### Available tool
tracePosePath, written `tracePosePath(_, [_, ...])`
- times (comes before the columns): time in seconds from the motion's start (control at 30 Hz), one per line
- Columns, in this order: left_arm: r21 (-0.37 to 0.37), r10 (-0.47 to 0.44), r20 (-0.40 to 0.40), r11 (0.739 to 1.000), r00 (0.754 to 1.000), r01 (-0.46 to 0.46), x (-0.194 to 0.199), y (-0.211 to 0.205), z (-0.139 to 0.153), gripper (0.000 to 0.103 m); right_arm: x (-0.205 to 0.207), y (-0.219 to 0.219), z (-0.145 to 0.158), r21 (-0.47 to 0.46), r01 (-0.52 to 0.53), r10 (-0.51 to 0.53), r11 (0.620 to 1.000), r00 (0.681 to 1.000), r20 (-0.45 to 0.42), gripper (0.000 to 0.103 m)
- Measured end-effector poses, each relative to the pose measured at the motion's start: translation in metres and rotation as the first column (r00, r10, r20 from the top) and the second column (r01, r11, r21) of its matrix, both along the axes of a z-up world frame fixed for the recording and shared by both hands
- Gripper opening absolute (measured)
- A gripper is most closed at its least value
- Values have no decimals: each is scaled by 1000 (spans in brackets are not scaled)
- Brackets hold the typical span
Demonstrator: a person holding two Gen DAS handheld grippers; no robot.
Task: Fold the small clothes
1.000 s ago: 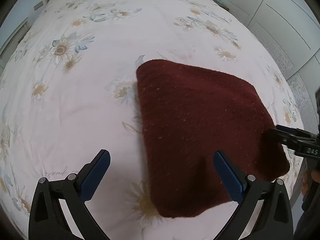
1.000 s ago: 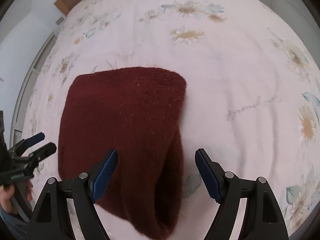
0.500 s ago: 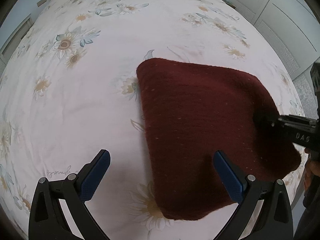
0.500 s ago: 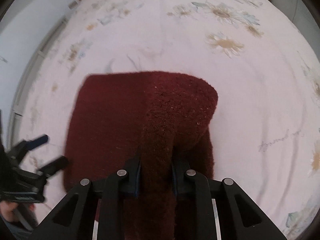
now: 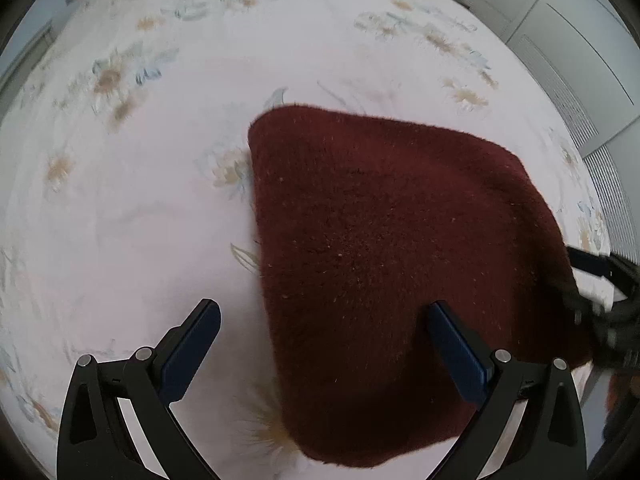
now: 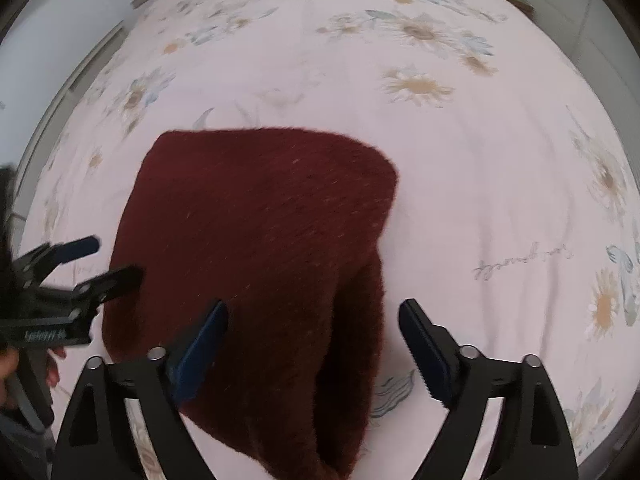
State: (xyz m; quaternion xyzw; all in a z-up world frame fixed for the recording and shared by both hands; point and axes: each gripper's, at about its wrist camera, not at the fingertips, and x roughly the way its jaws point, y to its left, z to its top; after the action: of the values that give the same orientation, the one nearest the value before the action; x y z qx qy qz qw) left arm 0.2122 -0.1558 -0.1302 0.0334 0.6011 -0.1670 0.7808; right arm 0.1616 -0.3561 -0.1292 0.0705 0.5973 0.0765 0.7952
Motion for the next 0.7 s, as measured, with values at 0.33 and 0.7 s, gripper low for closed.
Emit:
tracePosePath(0.33, [-3, 8, -27, 1000, 1000, -8, -7, -2, -38, 103, -12, -15, -59, 124, 65, -61, 990, 997, -36, 103])
tracePosePath(0.7, [-89, 43, -42, 995, 998, -46, -13, 8, -55, 103, -12, -13, -71, 183, 53, -51, 982, 999, -18, 102])
